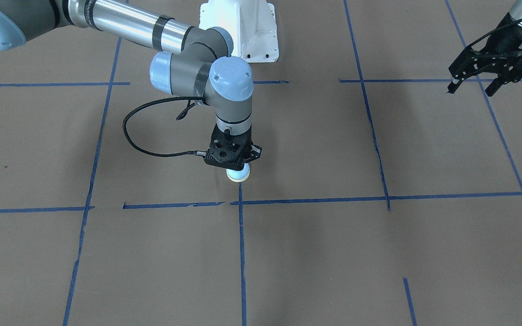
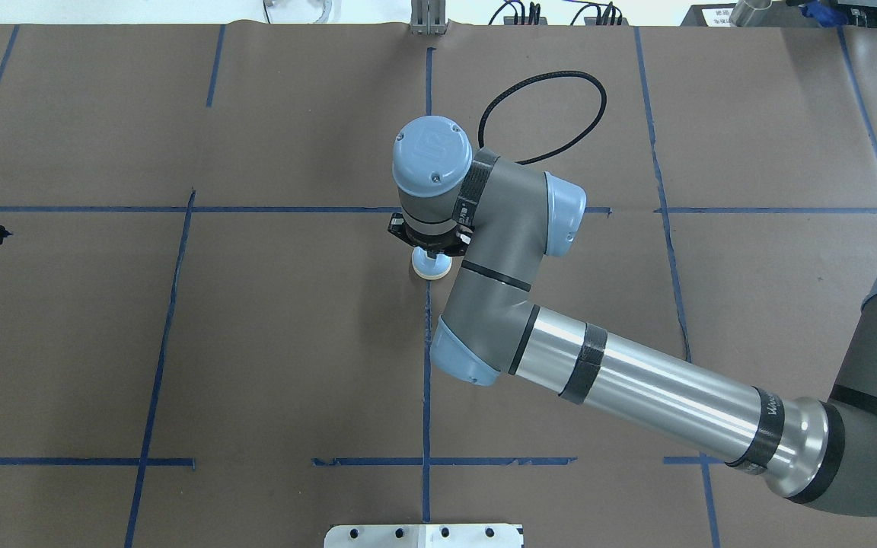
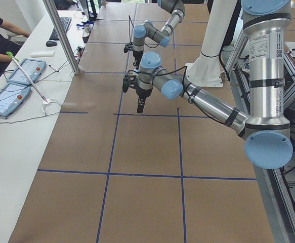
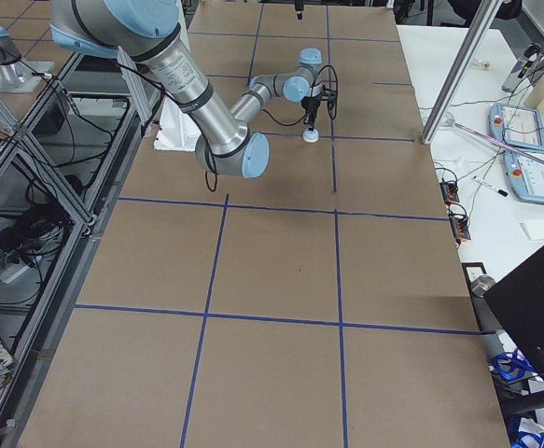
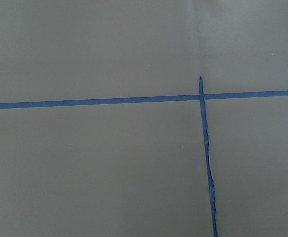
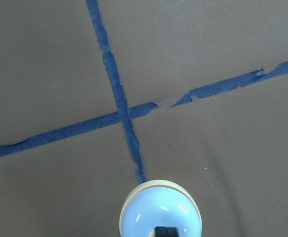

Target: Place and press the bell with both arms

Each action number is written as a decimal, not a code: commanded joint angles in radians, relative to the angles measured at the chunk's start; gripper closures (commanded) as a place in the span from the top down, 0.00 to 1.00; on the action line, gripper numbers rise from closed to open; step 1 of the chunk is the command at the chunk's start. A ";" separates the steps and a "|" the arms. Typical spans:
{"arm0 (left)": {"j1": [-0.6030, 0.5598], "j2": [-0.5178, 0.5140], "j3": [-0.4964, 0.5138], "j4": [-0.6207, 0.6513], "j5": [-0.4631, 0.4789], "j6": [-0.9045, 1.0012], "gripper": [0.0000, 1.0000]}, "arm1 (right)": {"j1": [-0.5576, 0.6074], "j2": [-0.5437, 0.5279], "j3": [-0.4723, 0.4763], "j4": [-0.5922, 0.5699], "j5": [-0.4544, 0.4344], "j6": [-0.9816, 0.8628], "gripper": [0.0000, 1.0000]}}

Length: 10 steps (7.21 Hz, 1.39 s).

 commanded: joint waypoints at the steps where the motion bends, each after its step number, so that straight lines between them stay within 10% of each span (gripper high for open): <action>1: 0.000 -0.001 0.000 0.000 0.000 0.000 1.00 | 0.004 0.010 0.002 0.000 0.012 0.000 0.00; 3: 0.000 -0.001 0.003 0.001 0.000 0.000 1.00 | 0.132 -0.117 0.226 -0.009 0.246 -0.006 0.00; 5: 0.000 -0.001 0.007 0.002 0.000 0.003 1.00 | 0.226 -0.455 0.620 -0.011 0.296 -0.105 0.04; 8: -0.023 0.072 0.012 0.000 -0.011 0.166 1.00 | 0.499 -0.803 0.797 0.001 0.454 -0.416 1.00; 10: -0.119 0.150 0.017 0.003 -0.017 0.398 1.00 | 0.666 -0.989 0.786 0.000 0.491 -0.765 1.00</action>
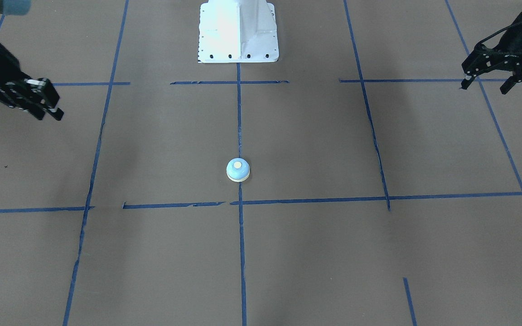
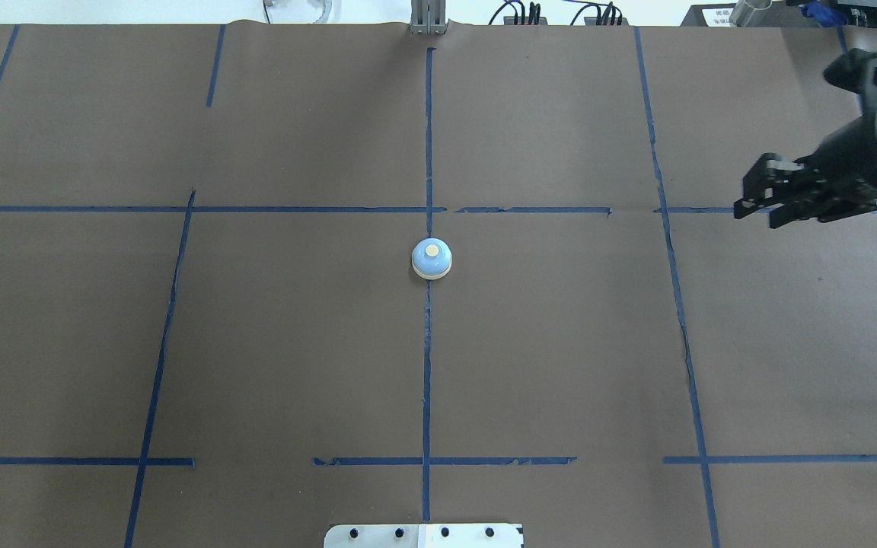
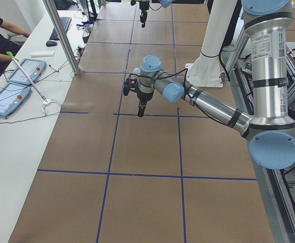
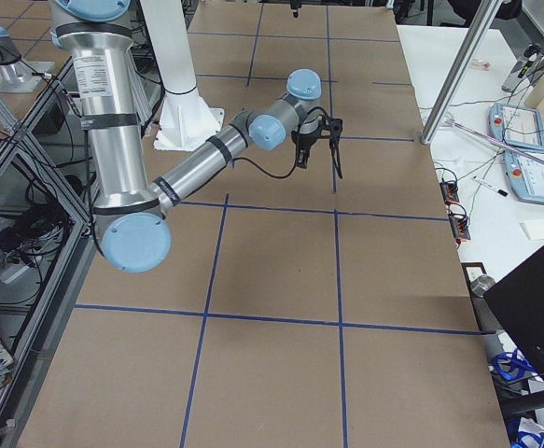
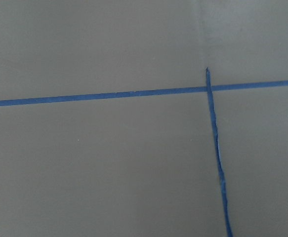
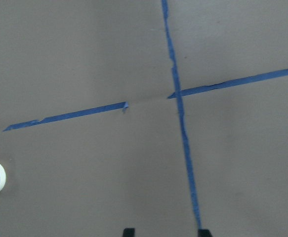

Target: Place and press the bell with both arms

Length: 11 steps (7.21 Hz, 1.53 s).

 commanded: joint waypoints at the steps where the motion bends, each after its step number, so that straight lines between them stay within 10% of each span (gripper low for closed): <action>1: -0.114 0.080 0.035 0.004 -0.023 0.248 1.00 | 0.220 -0.198 -0.027 -0.002 0.026 -0.436 1.00; 5: -0.439 0.080 0.188 0.169 -0.203 0.721 1.00 | 0.477 -0.284 -0.211 -0.014 0.083 -0.939 1.00; 7: -0.435 -0.091 0.232 0.376 -0.193 0.717 1.00 | 0.491 -0.319 -0.206 -0.008 0.084 -0.978 1.00; 11: -0.410 -0.144 0.286 0.396 -0.134 0.628 1.00 | 0.489 -0.309 -0.207 -0.002 0.088 -0.963 1.00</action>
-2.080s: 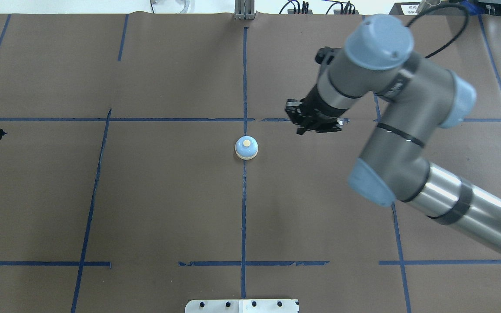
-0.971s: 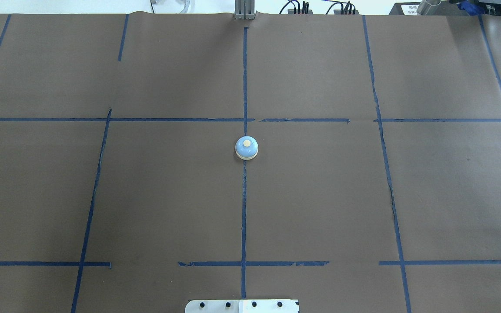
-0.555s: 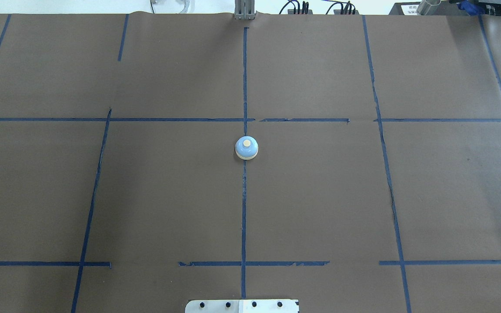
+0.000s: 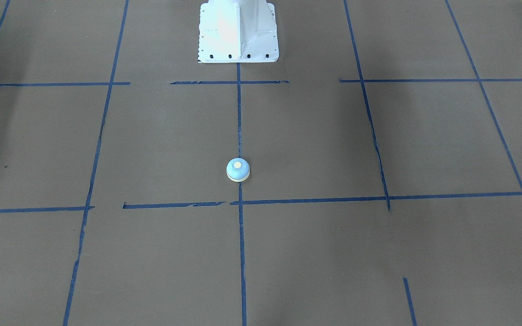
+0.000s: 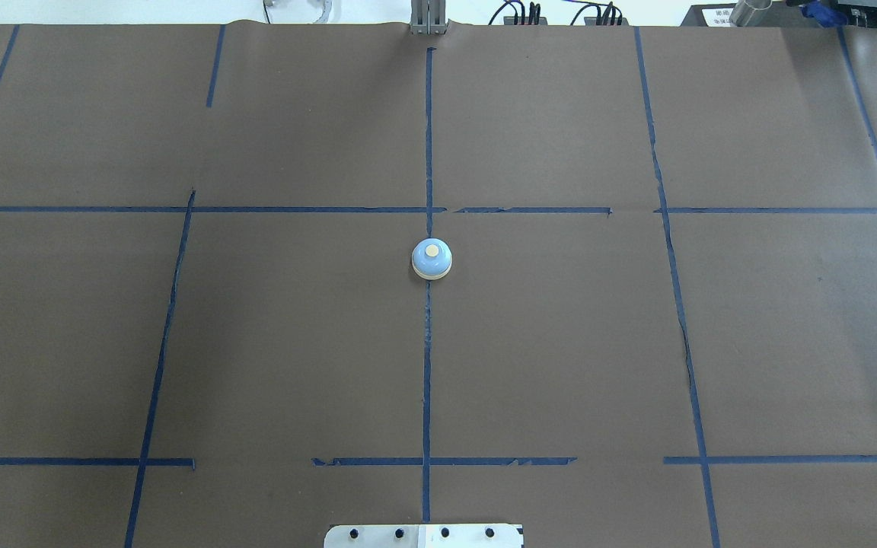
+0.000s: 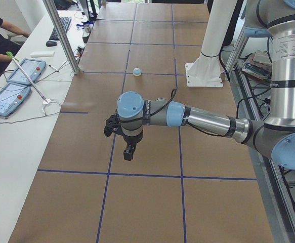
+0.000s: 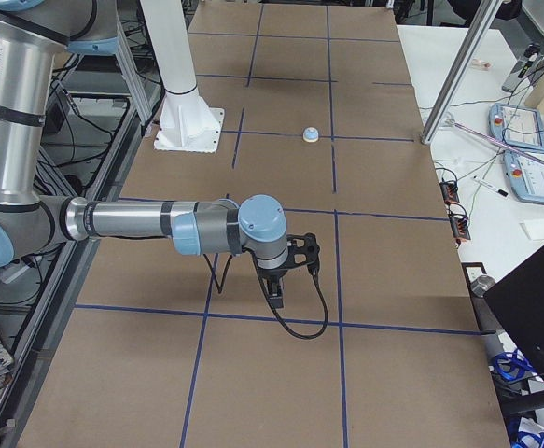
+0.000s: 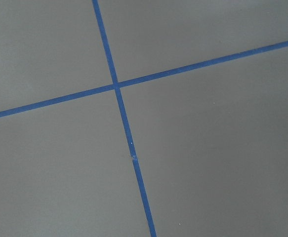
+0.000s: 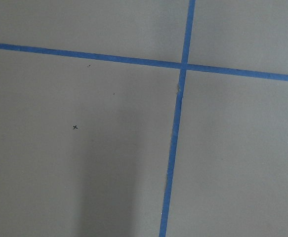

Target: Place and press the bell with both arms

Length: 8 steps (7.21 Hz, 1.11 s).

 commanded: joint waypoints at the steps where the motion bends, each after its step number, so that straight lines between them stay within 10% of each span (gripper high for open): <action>1: 0.014 -0.008 0.051 -0.005 0.020 -0.017 1.00 | 0.000 0.002 0.006 0.004 0.007 0.005 1.00; 8: 0.013 0.032 -0.013 -0.043 0.023 -0.013 1.00 | -0.014 0.002 0.012 -0.001 -0.002 -0.002 1.00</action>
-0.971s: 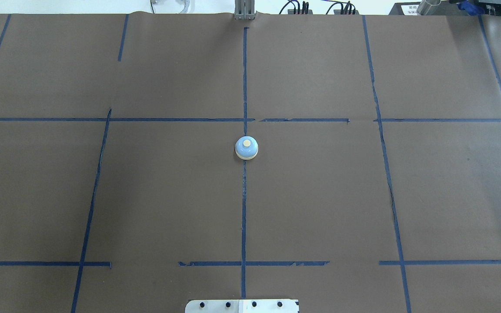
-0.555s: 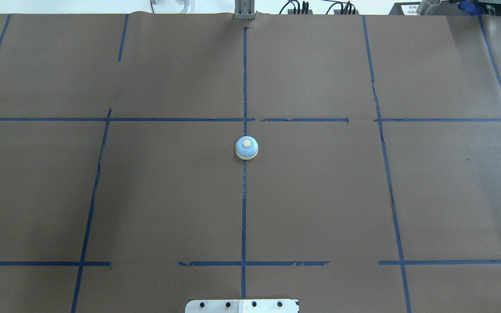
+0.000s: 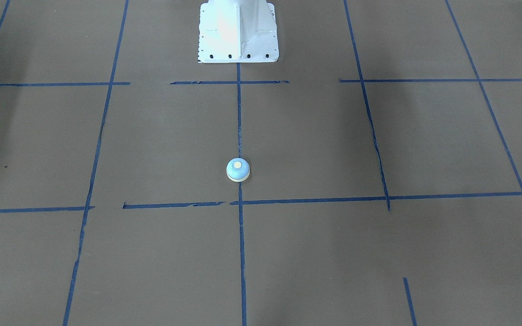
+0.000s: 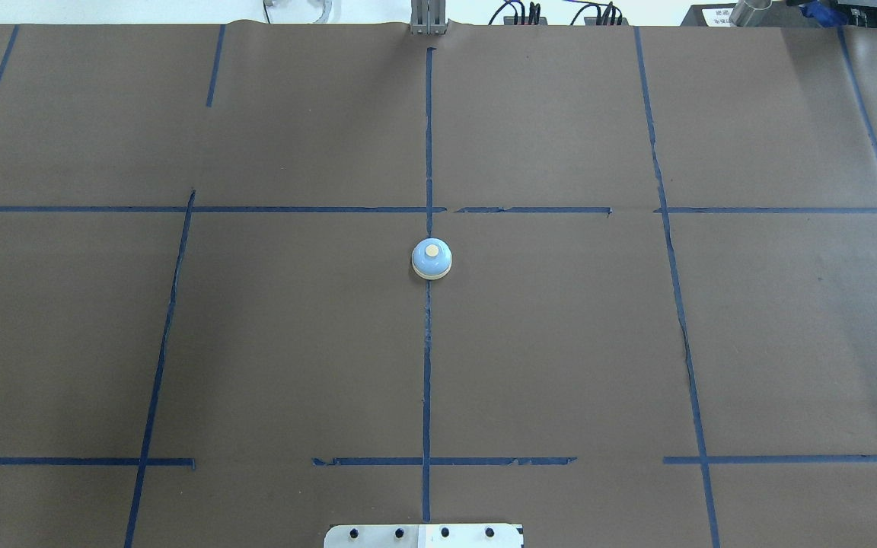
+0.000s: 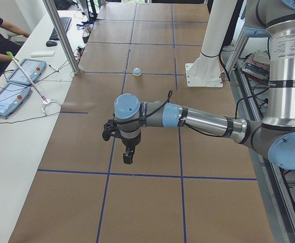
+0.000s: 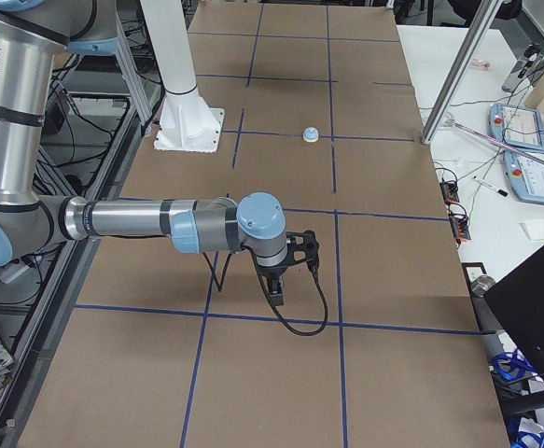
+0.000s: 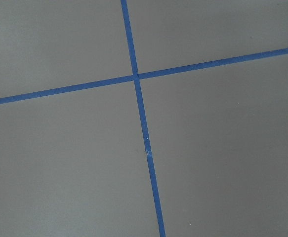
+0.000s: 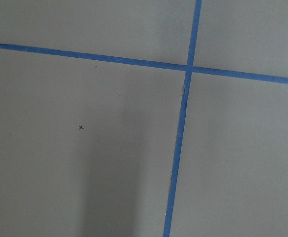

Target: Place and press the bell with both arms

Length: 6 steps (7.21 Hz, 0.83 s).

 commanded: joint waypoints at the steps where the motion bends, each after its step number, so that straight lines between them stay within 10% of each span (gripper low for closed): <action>1: 0.000 0.014 -0.013 -0.019 -0.001 0.002 1.00 | -0.015 0.006 -0.006 0.000 -0.010 0.001 1.00; 6: 0.000 0.049 0.033 -0.002 -0.005 -0.012 1.00 | -0.089 0.103 -0.018 -0.087 -0.041 0.006 1.00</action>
